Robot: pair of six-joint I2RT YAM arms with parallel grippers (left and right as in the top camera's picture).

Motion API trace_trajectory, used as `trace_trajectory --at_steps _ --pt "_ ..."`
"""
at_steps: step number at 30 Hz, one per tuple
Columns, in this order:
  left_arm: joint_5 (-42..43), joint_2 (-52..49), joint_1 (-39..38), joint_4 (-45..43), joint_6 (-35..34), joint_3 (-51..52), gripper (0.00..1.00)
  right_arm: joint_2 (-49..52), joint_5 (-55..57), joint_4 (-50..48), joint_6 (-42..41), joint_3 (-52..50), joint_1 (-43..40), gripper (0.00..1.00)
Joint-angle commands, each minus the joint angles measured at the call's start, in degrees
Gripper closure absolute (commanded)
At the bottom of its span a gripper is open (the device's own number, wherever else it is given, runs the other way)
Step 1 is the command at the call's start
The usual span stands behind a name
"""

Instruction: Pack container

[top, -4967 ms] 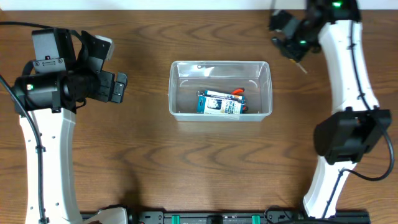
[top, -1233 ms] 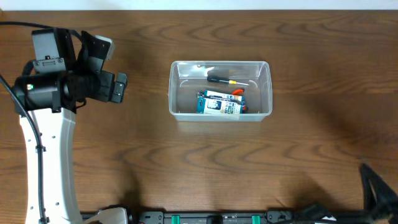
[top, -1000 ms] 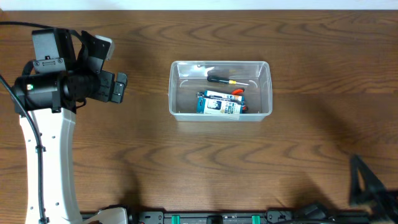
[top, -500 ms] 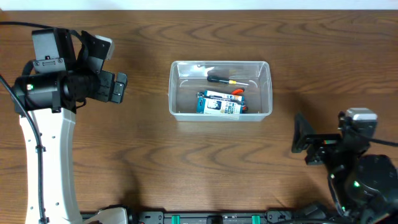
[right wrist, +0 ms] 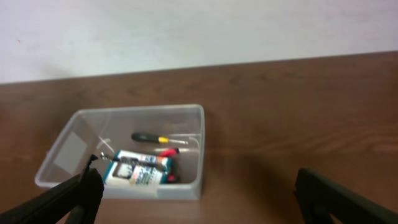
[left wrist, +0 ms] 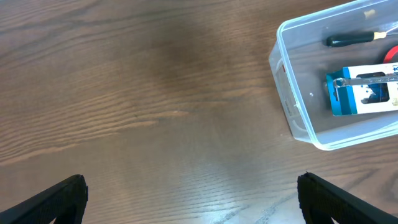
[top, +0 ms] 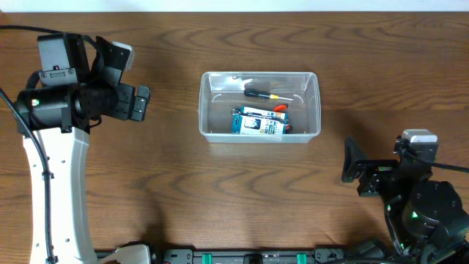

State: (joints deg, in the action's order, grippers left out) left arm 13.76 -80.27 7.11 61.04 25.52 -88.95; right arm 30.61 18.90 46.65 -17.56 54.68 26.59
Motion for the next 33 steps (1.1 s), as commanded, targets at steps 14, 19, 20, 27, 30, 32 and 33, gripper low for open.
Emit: trace_trajectory --at_steps 14,19,20,27,30,32,33 --pt "0.6 -0.2 0.3 -0.1 -0.1 0.0 0.02 -4.7 -3.5 2.6 -0.2 -0.3 -13.4 0.01" --pt "0.6 -0.2 0.3 -0.1 -0.1 0.0 0.02 -12.3 -4.1 2.8 -0.2 -4.1 -20.9 0.01" --pt "0.6 -0.2 0.3 -0.1 -0.1 0.0 0.02 -13.9 -4.1 2.8 -0.1 -5.2 -21.8 0.01" --pt "0.6 -0.2 0.3 -0.1 -0.1 0.0 0.02 -24.3 -5.3 -4.9 7.5 -16.0 -25.3 0.01" --pt "0.6 -0.2 0.3 -0.1 -0.1 0.0 0.02 -27.6 -5.9 -9.3 9.3 -20.3 -25.3 0.01" --pt "0.6 -0.2 0.3 -0.1 -0.1 0.0 0.02 -29.6 -5.9 -12.7 9.3 -23.6 -25.4 0.01" --pt "0.6 -0.2 0.3 -0.1 -0.1 0.0 0.02 -30.3 -5.9 -14.5 9.3 -25.2 -25.4 0.01"
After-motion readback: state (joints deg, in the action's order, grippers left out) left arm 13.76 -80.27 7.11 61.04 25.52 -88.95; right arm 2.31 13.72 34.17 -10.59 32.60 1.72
